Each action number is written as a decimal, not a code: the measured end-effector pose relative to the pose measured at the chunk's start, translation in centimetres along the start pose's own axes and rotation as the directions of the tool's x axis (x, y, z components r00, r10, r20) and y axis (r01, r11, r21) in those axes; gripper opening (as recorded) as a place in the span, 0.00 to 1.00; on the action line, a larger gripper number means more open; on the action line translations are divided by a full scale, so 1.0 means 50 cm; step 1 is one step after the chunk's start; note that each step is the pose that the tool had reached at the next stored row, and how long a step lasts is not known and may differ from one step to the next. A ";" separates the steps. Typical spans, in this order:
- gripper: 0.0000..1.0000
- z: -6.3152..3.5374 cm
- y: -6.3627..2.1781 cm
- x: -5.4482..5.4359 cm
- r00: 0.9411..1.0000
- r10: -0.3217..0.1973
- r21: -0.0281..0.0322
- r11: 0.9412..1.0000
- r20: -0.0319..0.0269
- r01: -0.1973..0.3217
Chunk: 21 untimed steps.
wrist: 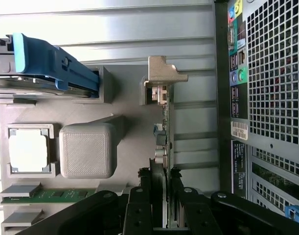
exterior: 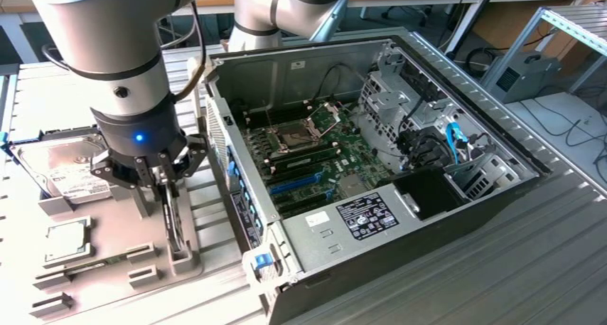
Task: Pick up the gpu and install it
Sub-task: 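Pick up the gpu and move the gpu toward the slot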
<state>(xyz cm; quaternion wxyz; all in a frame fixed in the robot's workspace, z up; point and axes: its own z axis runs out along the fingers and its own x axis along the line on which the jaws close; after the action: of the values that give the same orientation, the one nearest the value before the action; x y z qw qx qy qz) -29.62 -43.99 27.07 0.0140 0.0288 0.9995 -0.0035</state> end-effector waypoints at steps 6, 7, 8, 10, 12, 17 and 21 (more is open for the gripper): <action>0.27 -0.013 0.000 0.000 1.000 0.000 0.000 1.000 0.000 0.000; 0.27 -0.015 0.000 0.000 1.000 0.000 0.000 1.000 0.000 0.000; 0.27 -0.017 0.000 0.000 1.000 0.000 0.000 1.000 0.000 0.000; 0.27 -0.021 0.000 -0.001 1.000 0.000 0.000 1.000 0.000 0.000; 0.27 -0.025 0.000 -0.001 1.000 0.000 0.000 1.000 0.000 0.000; 0.27 -0.037 0.000 -0.001 1.000 0.000 0.000 1.000 0.000 0.000; 0.27 -0.045 0.000 -0.001 1.000 0.000 0.000 1.000 0.000 0.000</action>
<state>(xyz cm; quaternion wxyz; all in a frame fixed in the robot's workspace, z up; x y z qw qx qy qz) -29.62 -43.98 29.33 0.0140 0.0288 0.9995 -0.0035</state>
